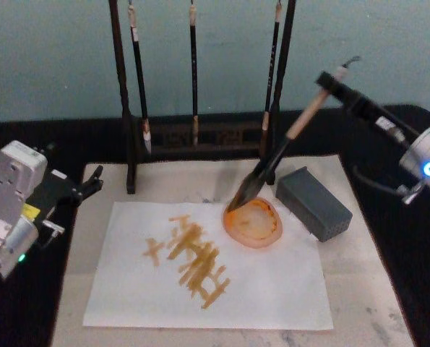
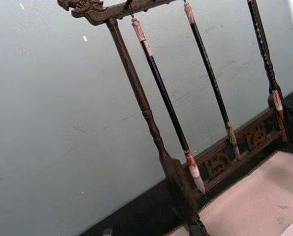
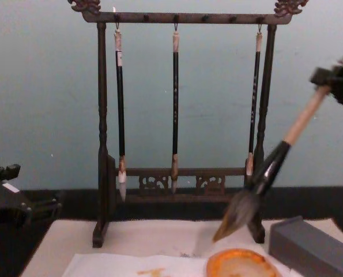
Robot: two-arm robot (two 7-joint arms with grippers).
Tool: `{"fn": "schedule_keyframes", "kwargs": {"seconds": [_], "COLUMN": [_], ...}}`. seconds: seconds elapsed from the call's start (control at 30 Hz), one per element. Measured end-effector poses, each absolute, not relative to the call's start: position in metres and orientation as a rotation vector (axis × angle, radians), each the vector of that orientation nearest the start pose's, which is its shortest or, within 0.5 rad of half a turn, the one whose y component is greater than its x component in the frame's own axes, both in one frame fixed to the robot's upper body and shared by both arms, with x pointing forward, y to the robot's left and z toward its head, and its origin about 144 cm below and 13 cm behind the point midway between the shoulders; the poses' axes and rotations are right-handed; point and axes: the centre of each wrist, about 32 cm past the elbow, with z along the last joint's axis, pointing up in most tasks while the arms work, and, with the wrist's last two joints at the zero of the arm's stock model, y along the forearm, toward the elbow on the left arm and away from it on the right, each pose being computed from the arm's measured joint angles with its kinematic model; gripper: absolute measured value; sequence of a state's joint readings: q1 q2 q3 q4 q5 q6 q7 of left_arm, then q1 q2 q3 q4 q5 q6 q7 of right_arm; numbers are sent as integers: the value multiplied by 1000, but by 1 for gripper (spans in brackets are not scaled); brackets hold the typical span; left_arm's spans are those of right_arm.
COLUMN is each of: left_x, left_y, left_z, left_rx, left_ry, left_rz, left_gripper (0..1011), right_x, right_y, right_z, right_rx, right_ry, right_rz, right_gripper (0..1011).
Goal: Pick up the brush from the inkstone, write on the paper, then place the brush back to its original position.
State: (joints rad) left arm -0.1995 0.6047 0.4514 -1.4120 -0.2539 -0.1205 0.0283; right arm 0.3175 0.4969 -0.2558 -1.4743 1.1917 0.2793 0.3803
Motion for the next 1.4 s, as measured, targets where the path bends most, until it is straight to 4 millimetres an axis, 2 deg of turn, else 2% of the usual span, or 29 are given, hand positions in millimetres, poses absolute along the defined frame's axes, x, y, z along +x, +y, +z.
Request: {"fn": "schedule_keyframes", "kwargs": {"seconds": [0.23, 0.47, 0.97, 1.4], "left_x": [489, 489, 489, 489], "left_y": [310, 310, 310, 310], "left_z": [1140, 1140, 1140, 1140], "left_rx": [304, 304, 304, 305], "left_ry": [-285, -285, -285, -285], "left_rz": [1248, 1248, 1248, 1248], "left_gripper": [1010, 1010, 1010, 1009], "right_x": [552, 561, 569, 574], "right_y": [-339, -350, -341, -335], "right_z": [1215, 1200, 1169, 1164], "right_rx": [477, 511, 462, 442], "right_ry": [841, 1007, 1034, 1018], "right_rz": [-935, -963, -1017, -1047], "right_gripper": [169, 169, 169, 169]}}
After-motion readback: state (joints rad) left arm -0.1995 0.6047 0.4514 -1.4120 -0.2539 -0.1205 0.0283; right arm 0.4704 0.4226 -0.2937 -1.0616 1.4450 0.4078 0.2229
